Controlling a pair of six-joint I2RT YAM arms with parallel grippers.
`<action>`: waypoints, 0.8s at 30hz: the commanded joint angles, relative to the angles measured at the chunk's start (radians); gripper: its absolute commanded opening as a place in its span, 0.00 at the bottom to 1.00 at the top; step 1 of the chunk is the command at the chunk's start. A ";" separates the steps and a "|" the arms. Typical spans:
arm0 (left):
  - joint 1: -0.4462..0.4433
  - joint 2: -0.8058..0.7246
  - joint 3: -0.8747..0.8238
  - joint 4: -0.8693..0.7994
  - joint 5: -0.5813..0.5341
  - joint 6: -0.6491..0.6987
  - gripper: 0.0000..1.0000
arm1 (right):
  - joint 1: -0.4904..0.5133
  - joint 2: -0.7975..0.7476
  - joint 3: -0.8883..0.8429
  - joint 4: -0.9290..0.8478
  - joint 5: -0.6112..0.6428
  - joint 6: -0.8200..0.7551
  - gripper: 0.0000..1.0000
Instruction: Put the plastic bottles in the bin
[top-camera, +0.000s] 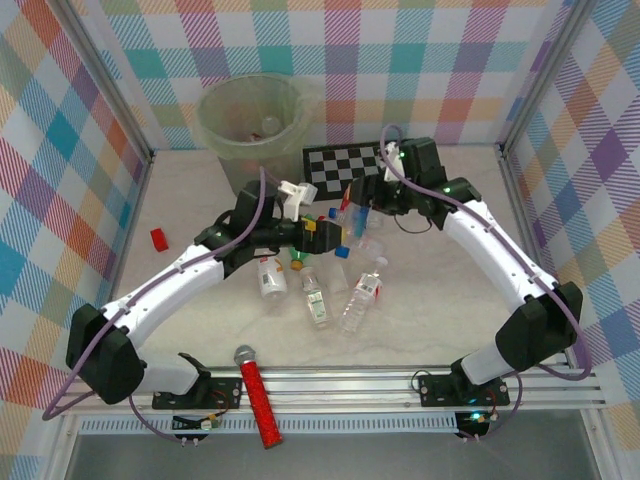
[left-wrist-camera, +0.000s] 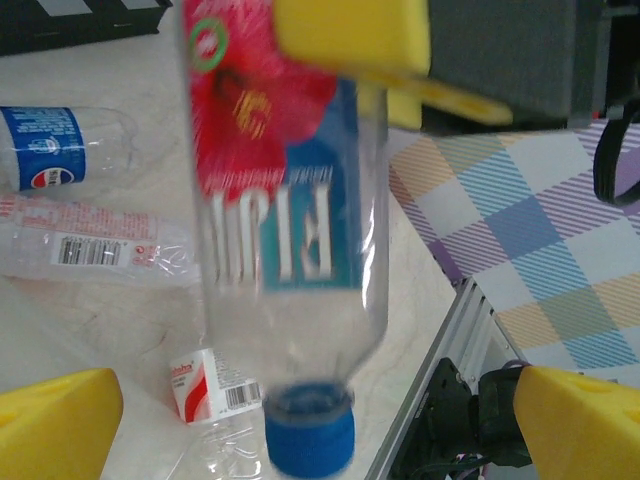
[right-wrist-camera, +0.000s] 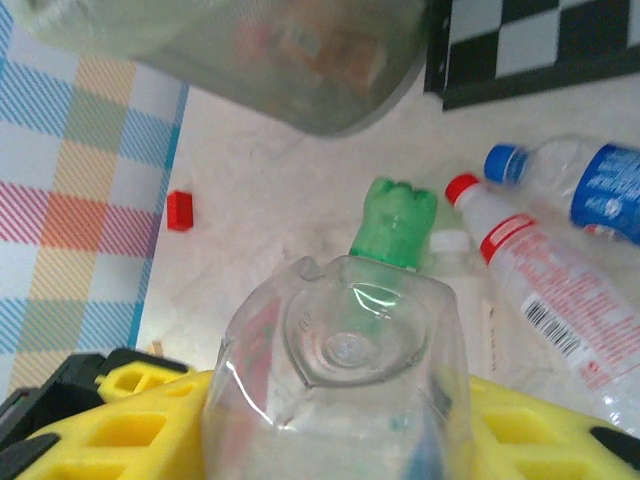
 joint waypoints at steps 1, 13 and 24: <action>-0.029 0.026 0.035 0.067 0.004 0.014 1.00 | 0.022 -0.026 -0.015 0.025 -0.042 0.012 0.51; -0.036 0.087 0.040 0.125 -0.062 -0.008 0.85 | 0.060 -0.038 -0.056 0.106 -0.104 0.070 0.51; -0.036 0.096 0.023 0.174 -0.053 -0.039 0.49 | 0.061 -0.052 -0.074 0.122 -0.105 0.098 0.54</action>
